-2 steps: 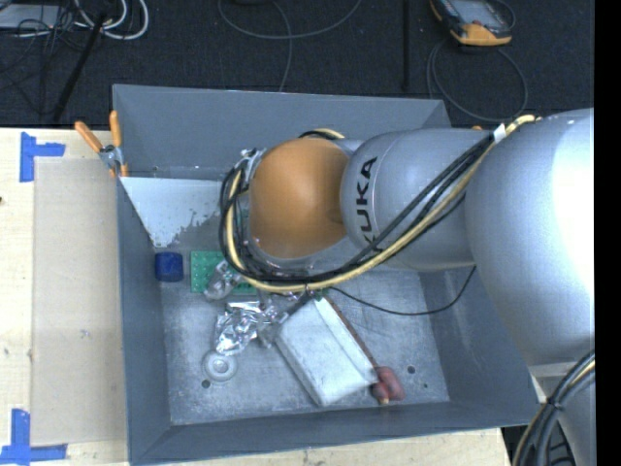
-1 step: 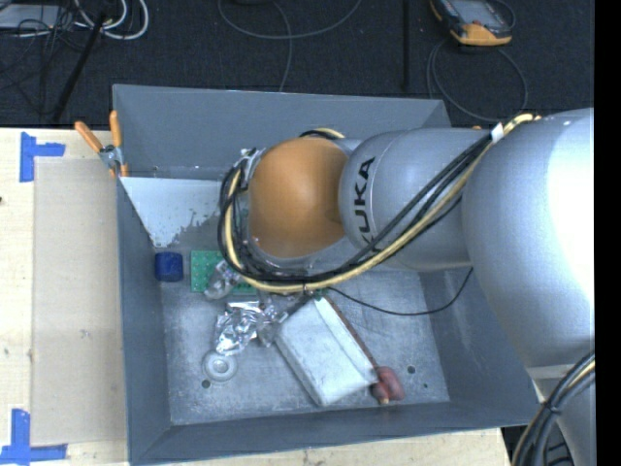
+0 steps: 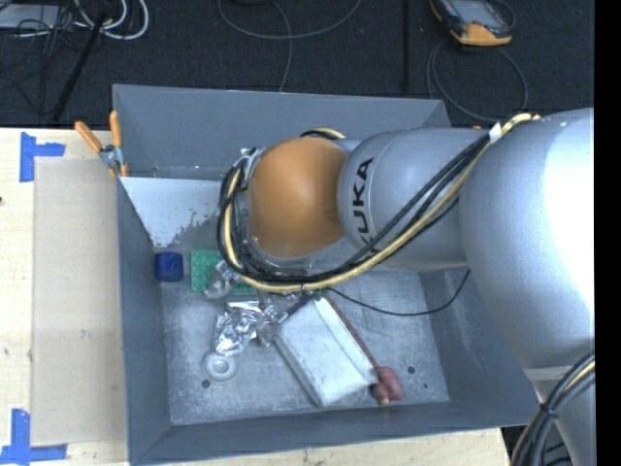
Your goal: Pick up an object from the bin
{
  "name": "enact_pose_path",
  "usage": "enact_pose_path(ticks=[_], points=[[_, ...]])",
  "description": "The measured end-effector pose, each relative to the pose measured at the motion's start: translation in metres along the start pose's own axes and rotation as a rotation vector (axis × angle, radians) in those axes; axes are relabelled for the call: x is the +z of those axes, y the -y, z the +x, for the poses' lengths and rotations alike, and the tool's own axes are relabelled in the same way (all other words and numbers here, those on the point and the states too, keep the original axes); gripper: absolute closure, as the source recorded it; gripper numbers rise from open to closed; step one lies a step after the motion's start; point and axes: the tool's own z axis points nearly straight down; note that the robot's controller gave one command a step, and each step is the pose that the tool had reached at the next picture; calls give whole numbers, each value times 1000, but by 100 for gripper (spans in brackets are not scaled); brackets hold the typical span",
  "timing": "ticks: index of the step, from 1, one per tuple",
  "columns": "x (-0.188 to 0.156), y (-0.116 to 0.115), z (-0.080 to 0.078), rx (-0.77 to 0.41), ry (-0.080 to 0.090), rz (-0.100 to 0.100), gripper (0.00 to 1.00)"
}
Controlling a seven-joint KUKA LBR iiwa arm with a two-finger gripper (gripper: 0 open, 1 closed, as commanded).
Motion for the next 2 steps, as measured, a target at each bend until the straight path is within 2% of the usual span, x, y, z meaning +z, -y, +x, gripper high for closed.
enact_pose_path(ticks=[1,2], points=[[-2,0,-3,1,10,3,100],[-46,0,-4,6,7,4,100]])
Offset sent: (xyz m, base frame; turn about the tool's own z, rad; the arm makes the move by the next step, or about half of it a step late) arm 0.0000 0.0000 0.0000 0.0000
